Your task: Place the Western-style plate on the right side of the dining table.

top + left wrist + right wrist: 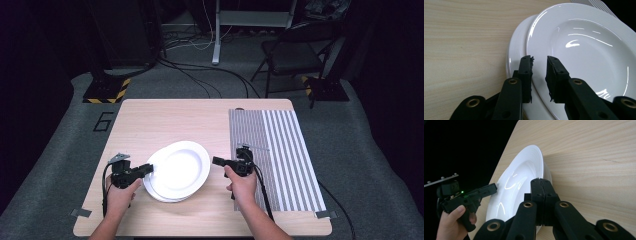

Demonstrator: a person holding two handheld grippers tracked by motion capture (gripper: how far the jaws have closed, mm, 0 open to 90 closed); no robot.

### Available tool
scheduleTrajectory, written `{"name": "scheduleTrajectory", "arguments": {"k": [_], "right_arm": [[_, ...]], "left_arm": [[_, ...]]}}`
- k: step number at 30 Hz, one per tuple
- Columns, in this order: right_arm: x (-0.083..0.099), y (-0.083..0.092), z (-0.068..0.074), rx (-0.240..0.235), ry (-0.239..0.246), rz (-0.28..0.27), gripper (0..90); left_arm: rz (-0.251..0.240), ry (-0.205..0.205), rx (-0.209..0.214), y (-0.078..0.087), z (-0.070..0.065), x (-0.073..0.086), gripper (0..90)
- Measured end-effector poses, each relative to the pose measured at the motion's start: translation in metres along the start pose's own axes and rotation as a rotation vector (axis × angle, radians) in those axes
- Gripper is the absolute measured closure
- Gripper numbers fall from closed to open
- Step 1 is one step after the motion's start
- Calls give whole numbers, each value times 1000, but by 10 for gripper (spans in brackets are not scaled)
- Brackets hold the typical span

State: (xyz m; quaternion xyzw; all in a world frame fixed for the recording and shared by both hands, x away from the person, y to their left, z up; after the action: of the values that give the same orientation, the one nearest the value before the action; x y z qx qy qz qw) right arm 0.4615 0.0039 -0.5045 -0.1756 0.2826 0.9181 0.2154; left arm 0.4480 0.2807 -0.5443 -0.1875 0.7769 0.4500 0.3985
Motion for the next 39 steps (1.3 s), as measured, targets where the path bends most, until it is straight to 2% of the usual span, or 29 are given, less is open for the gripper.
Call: {"name": "scheduleTrajectory", "arguments": {"k": [2, 4, 5, 6, 7, 8, 9, 11, 12, 13, 16, 18, 24, 28, 30, 34, 36, 39], "right_arm": [[0, 1, 0, -5, -3, 14, 900], [0, 1, -1, 12, 3, 13, 893], [2, -1, -2, 19, 12, 21, 847], [4, -4, -6, 33, 6, 19, 754], [4, -4, -6, 33, 6, 19, 754], [7, -7, -6, 5, -3, 29, 690], [9, -9, -6, 3, -10, 34, 659], [11, -11, -5, -8, -16, 42, 636], [14, -16, -3, -4, -2, 52, 590], [16, -18, -2, 11, 8, 52, 584], [20, -24, -1, 20, 21, 62, 583], [24, -31, -1, 33, 24, 75, 576], [29, -35, 1, 33, 23, 93, 599], [30, -28, 5, 38, 49, 95, 626], [29, -22, 8, 25, 40, 100, 665], [29, -19, 7, 42, 52, 116, 708], [30, -16, 6, 33, 30, 140, 746], [30, -16, 5, 17, 12, 155, 755]], "left_arm": [[8, -1, -4, 0, 2, 0, 771], [6, 6, -1, 0, 2, 0, 785], [2, 6, -5, 0, 2, 0, 785], [9, 0, -2, 0, 2, 0, 785], [8, 2, -2, 0, 2, 0, 785], [8, -1, -2, 0, 2, 0, 785], [7, 4, 5, -1, 1, 0, 785], [9, 3, 7, -1, 0, 0, 785], [12, -2, 8, -2, 0, 1, 785], [12, 3, 13, -2, -2, 1, 785], [18, -13, 9, -3, -3, 1, 785], [15, -6, 16, -3, -3, 1, 785], [20, -10, 18, -4, -5, 2, 785], [18, -6, 20, -4, -4, 2, 785], [19, -6, 21, -4, -5, 2, 785], [24, -12, 23, -5, -5, 3, 785], [27, -11, 25, -5, -7, 3, 785], [25, -17, 25, -6, -7, 3, 785]]}}
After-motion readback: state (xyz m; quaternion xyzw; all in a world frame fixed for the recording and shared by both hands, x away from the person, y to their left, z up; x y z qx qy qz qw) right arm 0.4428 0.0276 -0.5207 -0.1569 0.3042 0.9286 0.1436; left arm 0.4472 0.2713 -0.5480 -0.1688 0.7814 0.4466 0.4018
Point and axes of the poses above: each handheld gripper's, and its own axes: y roughly backward along the jaws, x roughly out of its underside, z roughly to its left, the point moved 9 cm from there along -y, roughly forward along the jaws, and after that the axes turned 9 degrees about -y, right-handed, at the moved point
